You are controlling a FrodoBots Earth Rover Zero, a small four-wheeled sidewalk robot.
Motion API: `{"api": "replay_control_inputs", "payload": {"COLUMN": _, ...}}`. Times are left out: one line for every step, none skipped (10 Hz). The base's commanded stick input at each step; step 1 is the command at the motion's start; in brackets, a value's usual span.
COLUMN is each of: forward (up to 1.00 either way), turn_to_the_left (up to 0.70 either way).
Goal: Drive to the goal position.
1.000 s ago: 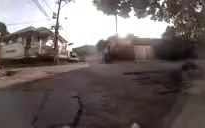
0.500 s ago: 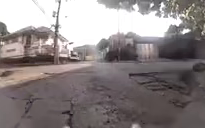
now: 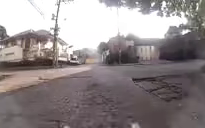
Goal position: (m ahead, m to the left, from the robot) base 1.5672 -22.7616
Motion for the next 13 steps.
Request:
{"api": "replay_control_inputs", "payload": {"forward": 1.00, "turn_to_the_left": 0.00}}
{"api": "replay_control_inputs", "payload": {"forward": 1.00, "turn_to_the_left": 0.00}}
{"api": "replay_control_inputs", "payload": {"forward": 1.00, "turn_to_the_left": 0.00}}
{"api": "replay_control_inputs", "payload": {"forward": 1.00, "turn_to_the_left": 0.00}}
{"api": "replay_control_inputs", "payload": {"forward": 1.00, "turn_to_the_left": 0.00}}
{"api": "replay_control_inputs", "payload": {"forward": 1.00, "turn_to_the_left": 0.00}}
{"api": "replay_control_inputs", "payload": {"forward": 1.00, "turn_to_the_left": 0.00}}
{"api": "replay_control_inputs", "payload": {"forward": 1.00, "turn_to_the_left": 0.00}}
{"api": "replay_control_inputs", "payload": {"forward": 1.00, "turn_to_the_left": -0.12}}
{"api": "replay_control_inputs", "payload": {"forward": 1.00, "turn_to_the_left": -0.31}}
{"api": "replay_control_inputs", "payload": {"forward": 1.00, "turn_to_the_left": -0.40}}
{"api": "replay_control_inputs", "payload": {"forward": 1.00, "turn_to_the_left": -0.40}}
{"api": "replay_control_inputs", "payload": {"forward": 1.00, "turn_to_the_left": -0.40}}
